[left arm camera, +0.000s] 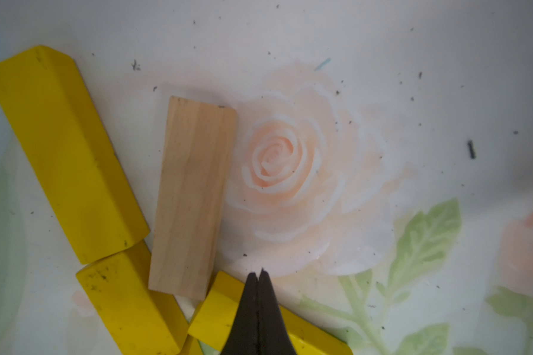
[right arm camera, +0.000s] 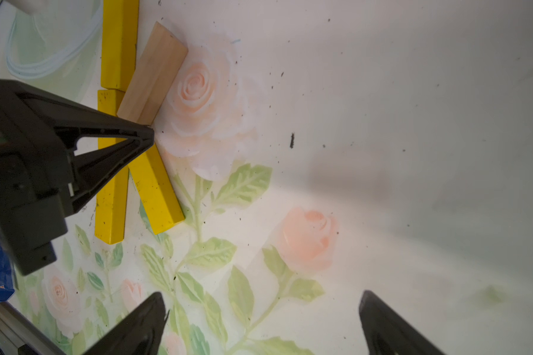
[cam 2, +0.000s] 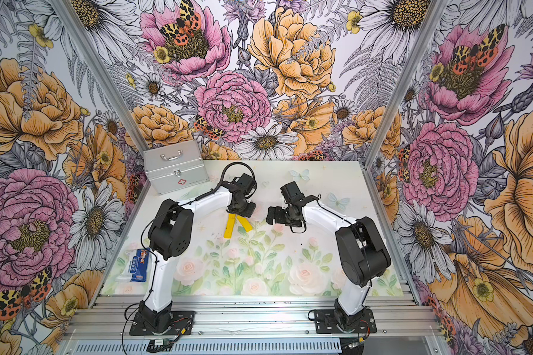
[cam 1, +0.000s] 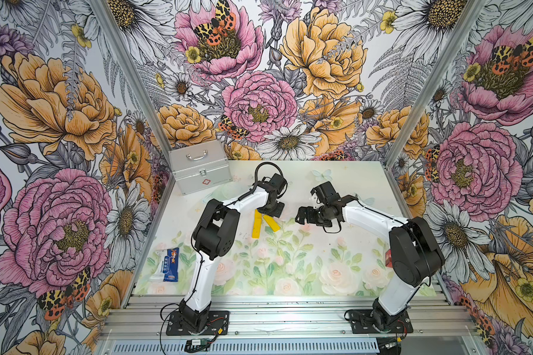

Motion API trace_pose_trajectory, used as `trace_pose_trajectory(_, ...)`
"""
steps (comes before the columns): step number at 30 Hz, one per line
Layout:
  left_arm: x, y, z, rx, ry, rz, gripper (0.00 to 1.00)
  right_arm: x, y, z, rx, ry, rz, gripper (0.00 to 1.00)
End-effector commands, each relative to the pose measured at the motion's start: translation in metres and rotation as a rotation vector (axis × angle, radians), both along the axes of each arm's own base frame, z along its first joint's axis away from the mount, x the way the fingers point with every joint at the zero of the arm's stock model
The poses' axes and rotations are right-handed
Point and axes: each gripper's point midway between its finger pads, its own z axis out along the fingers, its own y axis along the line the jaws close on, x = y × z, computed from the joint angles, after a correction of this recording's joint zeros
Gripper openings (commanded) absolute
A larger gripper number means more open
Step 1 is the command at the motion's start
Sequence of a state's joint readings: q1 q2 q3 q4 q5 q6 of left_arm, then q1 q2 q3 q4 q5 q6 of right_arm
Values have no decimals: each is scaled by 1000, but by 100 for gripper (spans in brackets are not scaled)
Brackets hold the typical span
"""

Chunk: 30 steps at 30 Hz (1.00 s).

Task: Assemble the letter k with building blocks
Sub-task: Adjust the building block at the center of the board.

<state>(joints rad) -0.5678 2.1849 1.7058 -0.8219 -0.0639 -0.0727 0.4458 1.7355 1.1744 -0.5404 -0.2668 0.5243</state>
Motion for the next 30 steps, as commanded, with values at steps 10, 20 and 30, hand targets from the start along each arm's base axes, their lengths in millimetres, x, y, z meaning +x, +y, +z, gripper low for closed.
trace_pose_trajectory(10,2,13,-13,30,7,28,0,2,-1,2,5,-9,-9,99)
trace_pose_trajectory(20,8,0,6,-16,-41,-21,0,3,2,1,7,-6,-4,99)
trace_pose_trajectory(30,19,-7,71,-145,-190,-12,5,8,9,8,17,-23,8,99)
